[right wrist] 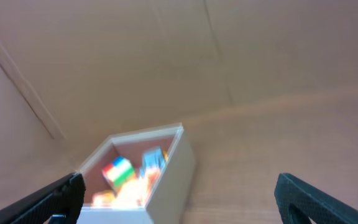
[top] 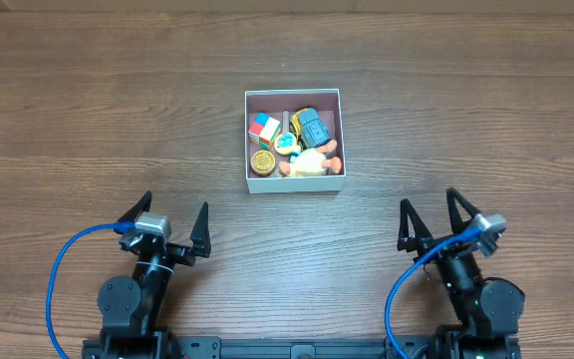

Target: Pack container

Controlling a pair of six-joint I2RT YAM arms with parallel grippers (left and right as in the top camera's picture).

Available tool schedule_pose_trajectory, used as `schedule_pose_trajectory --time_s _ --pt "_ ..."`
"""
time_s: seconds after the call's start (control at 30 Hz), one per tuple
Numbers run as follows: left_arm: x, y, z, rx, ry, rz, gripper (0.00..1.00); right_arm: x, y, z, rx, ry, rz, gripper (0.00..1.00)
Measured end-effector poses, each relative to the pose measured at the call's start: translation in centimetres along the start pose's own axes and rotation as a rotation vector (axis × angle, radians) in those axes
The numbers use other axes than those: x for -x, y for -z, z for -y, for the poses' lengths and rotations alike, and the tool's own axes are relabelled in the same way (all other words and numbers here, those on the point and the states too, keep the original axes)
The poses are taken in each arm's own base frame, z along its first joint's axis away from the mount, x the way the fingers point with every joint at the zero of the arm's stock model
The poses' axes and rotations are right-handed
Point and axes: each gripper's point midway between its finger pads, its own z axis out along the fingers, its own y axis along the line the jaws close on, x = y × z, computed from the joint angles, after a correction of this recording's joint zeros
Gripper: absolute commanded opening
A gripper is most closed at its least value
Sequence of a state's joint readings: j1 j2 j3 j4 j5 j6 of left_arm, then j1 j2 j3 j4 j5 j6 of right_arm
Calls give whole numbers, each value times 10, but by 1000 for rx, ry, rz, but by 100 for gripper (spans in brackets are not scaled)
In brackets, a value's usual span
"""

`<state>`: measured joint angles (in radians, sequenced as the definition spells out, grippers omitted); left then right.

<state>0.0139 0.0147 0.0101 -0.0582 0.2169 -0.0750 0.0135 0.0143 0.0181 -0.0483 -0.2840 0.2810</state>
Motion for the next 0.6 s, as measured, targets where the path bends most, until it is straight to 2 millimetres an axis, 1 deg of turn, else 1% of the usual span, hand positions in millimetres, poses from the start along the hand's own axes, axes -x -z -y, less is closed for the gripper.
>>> schedule_pose_trajectory --time_s 0.07,0.6 --pt "0 0 0 0 0 0 100 -4 0 2 -6 -5 -17 100" --pt "0 0 0 0 0 0 100 -4 0 2 -9 -6 -16 100"
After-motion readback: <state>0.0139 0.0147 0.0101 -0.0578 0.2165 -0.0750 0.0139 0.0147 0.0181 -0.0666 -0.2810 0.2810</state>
